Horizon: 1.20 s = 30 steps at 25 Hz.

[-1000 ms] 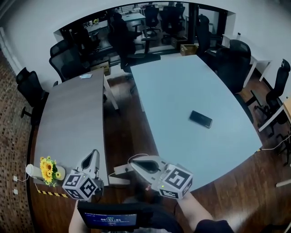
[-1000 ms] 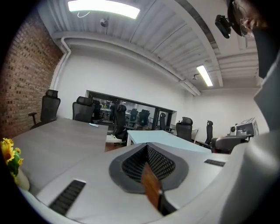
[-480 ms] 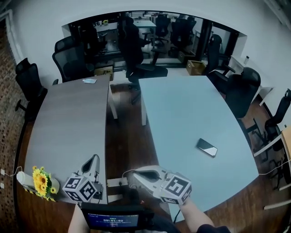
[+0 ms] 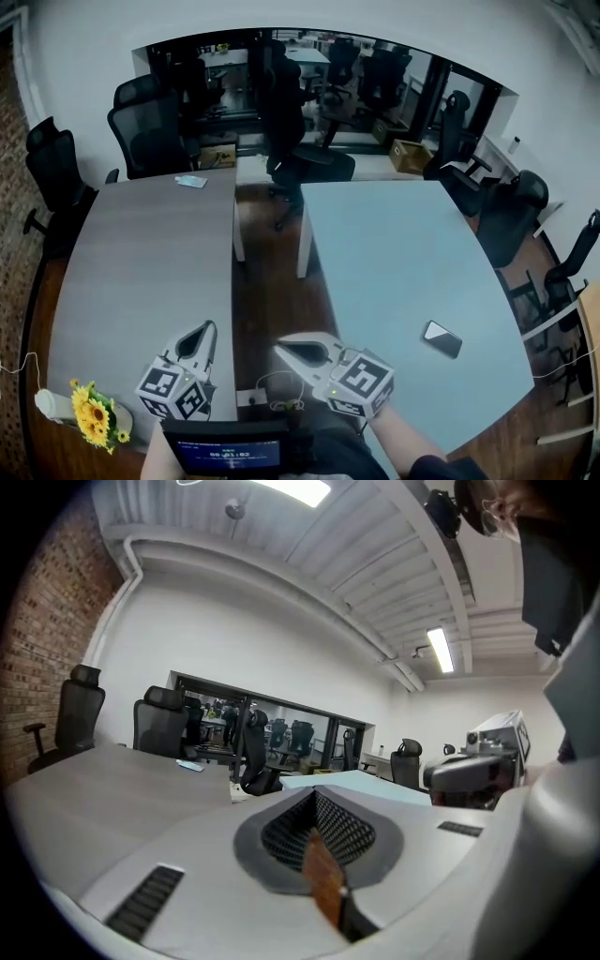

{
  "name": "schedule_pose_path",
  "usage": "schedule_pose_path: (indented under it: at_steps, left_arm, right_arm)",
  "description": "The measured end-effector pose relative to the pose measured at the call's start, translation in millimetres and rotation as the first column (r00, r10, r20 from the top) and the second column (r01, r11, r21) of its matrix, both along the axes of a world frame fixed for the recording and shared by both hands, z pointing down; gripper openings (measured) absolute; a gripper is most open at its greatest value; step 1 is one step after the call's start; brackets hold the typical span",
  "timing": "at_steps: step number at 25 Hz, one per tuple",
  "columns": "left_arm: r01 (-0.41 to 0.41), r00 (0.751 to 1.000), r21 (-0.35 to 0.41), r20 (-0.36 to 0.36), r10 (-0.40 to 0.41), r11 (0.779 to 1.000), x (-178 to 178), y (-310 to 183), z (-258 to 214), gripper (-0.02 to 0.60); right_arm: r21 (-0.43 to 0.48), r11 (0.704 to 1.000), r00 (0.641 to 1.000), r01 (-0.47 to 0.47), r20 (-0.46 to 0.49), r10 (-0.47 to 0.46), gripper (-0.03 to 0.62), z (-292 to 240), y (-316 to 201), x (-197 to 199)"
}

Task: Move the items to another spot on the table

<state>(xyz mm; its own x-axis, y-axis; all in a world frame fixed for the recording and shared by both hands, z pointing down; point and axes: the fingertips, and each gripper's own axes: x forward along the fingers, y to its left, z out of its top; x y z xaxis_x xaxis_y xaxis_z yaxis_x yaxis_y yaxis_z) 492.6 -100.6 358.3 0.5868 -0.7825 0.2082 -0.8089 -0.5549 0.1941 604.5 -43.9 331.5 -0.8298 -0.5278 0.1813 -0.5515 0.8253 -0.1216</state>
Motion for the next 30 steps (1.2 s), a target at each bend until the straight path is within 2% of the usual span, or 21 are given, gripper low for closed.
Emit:
schedule_pose_path:
  at_steps: [2,7,10,15,18,22,26,30]
  left_arm:
    - [0.001,1.000,0.003,0.018,-0.001,1.000,-2.5,-8.0,1.5,0.006]
    - [0.052,0.998,0.006,-0.046,-0.051,0.999,-21.3,-29.3,-1.0,0.006]
    - [0.072,0.996,0.009,-0.058,-0.071,0.997,-21.7,-48.3,0.4,0.006]
    - [0.059,0.998,-0.018,0.009,-0.059,0.998,5.5,-87.8,16.6,0.006]
    - [0.065,0.998,-0.064,0.025,-0.063,0.996,27.6,-121.0,31.3,0.006]
    - [0.090,0.995,-0.099,0.057,-0.085,0.991,54.6,-172.5,48.6,0.006]
    - [0.099,0.991,-0.129,0.101,-0.086,0.987,84.0,-216.5,58.6,0.006]
    - [0.128,0.985,-0.126,0.135,-0.110,0.984,100.7,-257.1,66.2,0.007]
  right_arm:
    - [-0.017,1.000,1.000,-0.008,0.004,0.008,-0.018,-5.0,-15.7,-1.5]
    - [0.016,1.000,1.000,0.007,0.004,-0.007,-0.020,-8.9,-49.4,-6.5]
    - [0.025,0.999,0.999,0.029,0.015,-0.029,-0.018,-7.9,-72.7,-8.3]
    - [-0.011,0.997,0.997,0.070,0.026,-0.070,-0.018,16.0,-117.6,1.9]
    - [-0.034,0.995,0.995,0.095,0.033,-0.094,-0.020,32.6,-148.9,13.7]
    - [-0.071,0.991,0.991,0.114,0.078,-0.108,-0.020,55.2,-191.9,32.4]
    - [-0.149,0.981,0.982,0.124,0.159,-0.100,-0.020,77.1,-233.9,54.1]
    - [-0.205,0.963,0.970,0.175,0.203,-0.133,-0.020,97.5,-264.6,57.4]
